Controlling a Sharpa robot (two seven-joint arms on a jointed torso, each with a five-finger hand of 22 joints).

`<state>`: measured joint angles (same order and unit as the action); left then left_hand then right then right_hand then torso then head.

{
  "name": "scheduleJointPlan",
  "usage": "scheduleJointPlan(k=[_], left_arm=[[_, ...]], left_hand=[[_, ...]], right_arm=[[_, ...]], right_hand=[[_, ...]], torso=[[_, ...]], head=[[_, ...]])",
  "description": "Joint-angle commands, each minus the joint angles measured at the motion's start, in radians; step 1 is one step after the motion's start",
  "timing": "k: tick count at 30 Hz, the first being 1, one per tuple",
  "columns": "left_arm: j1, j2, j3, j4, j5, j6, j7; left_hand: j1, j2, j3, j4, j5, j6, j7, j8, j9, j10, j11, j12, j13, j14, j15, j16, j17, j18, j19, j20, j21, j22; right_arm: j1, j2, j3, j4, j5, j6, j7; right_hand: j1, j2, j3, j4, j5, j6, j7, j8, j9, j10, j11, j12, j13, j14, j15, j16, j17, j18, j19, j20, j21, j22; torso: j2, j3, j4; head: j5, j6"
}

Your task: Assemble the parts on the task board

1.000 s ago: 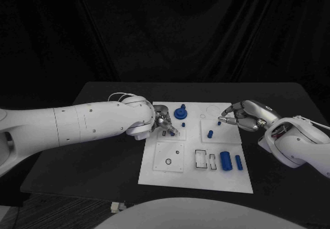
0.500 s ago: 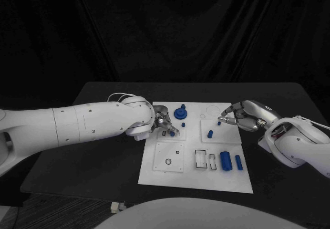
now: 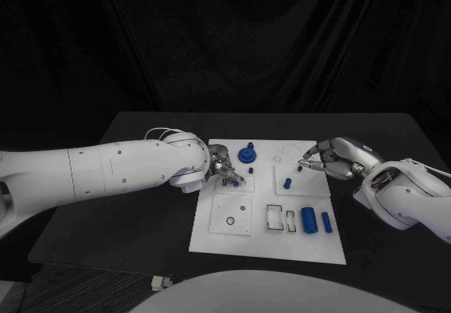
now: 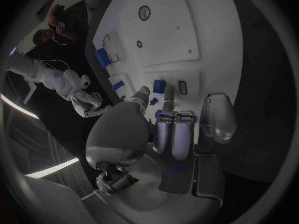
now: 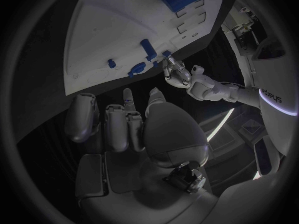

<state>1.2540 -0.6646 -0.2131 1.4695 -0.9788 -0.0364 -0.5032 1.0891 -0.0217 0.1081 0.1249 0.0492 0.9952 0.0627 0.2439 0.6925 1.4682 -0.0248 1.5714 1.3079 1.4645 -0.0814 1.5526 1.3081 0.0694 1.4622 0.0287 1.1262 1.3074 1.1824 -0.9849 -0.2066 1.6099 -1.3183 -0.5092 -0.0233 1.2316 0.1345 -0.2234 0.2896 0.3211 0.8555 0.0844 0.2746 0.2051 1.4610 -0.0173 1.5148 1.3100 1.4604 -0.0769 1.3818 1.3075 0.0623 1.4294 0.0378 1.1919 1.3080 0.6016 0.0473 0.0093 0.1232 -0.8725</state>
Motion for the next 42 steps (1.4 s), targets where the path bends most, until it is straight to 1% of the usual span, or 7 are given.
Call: scheduleJointPlan(k=[1,10,21,23,26,30,42], left_arm=[[0.0,-0.006,0.001,0.013,0.004,-0.045,0.027],[0.0,-0.04,0.001,0.059,0.003,-0.116,0.05],[0.0,-0.153,0.001,0.194,-0.059,-0.219,0.056],[0.0,-0.165,0.001,0.207,-0.067,-0.216,0.045],[0.0,-0.177,0.0,0.219,-0.08,-0.202,0.025],[-0.001,-0.172,0.0,0.215,-0.085,-0.184,0.016],[-0.008,-0.128,0.0,0.187,-0.089,-0.147,0.005]], left_hand=[[-0.017,-0.002,-0.019,0.009,-0.002,-0.021,0.001,0.005,0.008,0.103,0.009,-0.001,0.263,0.101,0.008,-0.004,0.25,0.005,0.001,0.007,-0.005,0.164],[-0.018,-0.002,-0.085,0.05,-0.001,-0.109,0.01,0.051,0.065,0.103,0.018,-0.001,0.263,0.101,0.014,-0.003,0.251,0.005,0.001,0.011,-0.006,0.163],[0.031,0.022,-0.115,0.063,0.005,-0.187,0.024,0.084,0.095,0.103,0.03,-0.001,0.263,0.101,0.025,-0.002,0.251,0.004,0.002,0.021,0.001,0.165],[0.047,0.03,-0.114,0.06,0.027,-0.189,0.023,0.099,0.1,0.103,0.03,-0.001,0.263,0.101,0.026,-0.001,0.251,0.004,0.003,0.022,0.003,0.165],[0.064,0.036,-0.122,0.063,0.128,-0.191,0.02,0.139,0.116,0.103,0.028,-0.001,0.263,0.101,0.025,-0.002,0.251,0.005,0.002,0.023,0.002,0.164],[0.071,0.036,-0.126,0.067,0.209,-0.202,0.018,0.163,0.122,0.103,0.026,-0.001,0.263,0.1,0.023,-0.005,0.249,0.006,0.001,0.022,-0.001,0.163],[0.076,0.04,-0.125,0.07,0.217,-0.181,0.014,0.172,0.114,0.103,0.023,-0.001,0.263,0.1,0.021,-0.005,0.249,0.006,0.001,0.021,-0.002,0.163]], right_arm=[[-0.003,0.0,0.001,-0.001,-0.002,0.003,-0.011],[-0.003,-0.005,0.001,0.0,-0.002,0.002,-0.012],[-0.003,-0.013,0.001,0.004,-0.002,0.0,-0.013],[-0.003,-0.012,0.001,0.004,-0.002,0.0,-0.013],[-0.003,-0.011,0.001,0.003,-0.002,0.0,-0.013],[-0.003,-0.01,0.001,0.003,-0.002,-0.001,-0.013],[-0.003,-0.011,0.001,0.006,-0.002,-0.002,-0.014]], right_hand=[[0.005,0.0,-0.007,0.001,0.002,0.006,0.0,0.003,-0.001,0.063,0.005,-0.007,0.171,0.047,0.003,-0.001,0.004,0.015,0.002,0.0,-0.004,0.161],[0.005,0.0,-0.007,0.001,0.001,0.006,0.0,0.003,-0.001,0.063,0.005,-0.007,0.171,0.047,0.003,-0.001,0.004,0.015,0.003,0.0,-0.003,0.161],[0.001,0.0,-0.009,0.002,-0.001,0.005,0.0,0.003,-0.001,0.063,0.005,-0.007,0.171,0.047,0.003,-0.001,0.004,0.015,0.002,0.0,-0.005,0.16],[0.001,0.0,-0.009,0.002,-0.001,0.005,0.0,0.003,-0.001,0.063,0.005,-0.007,0.171,0.047,0.003,-0.001,0.004,0.015,0.002,0.0,-0.005,0.16],[0.001,0.0,-0.009,0.002,-0.001,0.005,0.0,0.003,-0.001,0.063,0.005,-0.007,0.171,0.047,0.003,-0.001,0.004,0.015,0.002,0.0,-0.005,0.16],[0.001,0.0,-0.009,0.002,-0.001,0.005,0.0,0.003,-0.001,0.063,0.005,-0.007,0.171,0.047,0.003,-0.001,0.004,0.015,0.002,0.0,-0.005,0.16],[-0.002,0.0,-0.012,0.002,-0.002,0.005,0.0,0.002,-0.001,0.063,0.004,-0.007,0.171,0.047,0.003,-0.001,0.004,0.015,0.002,0.0,-0.004,0.161]], torso=[[0.0,0.0003,0.0001],[0.0,-0.0003,0.0003],[-0.001,0.0002,-0.0005],[-0.001,0.0003,-0.001],[-0.001,0.0005,-0.0008],[-0.001,0.0006,-0.0001],[0.001,0.0005,0.0002]], head=[[0.0,0.0],[-0.005,0.0],[-0.009,0.0],[-0.006,0.0],[-0.004,0.0],[-0.005,0.0],[-0.006,0.0]])
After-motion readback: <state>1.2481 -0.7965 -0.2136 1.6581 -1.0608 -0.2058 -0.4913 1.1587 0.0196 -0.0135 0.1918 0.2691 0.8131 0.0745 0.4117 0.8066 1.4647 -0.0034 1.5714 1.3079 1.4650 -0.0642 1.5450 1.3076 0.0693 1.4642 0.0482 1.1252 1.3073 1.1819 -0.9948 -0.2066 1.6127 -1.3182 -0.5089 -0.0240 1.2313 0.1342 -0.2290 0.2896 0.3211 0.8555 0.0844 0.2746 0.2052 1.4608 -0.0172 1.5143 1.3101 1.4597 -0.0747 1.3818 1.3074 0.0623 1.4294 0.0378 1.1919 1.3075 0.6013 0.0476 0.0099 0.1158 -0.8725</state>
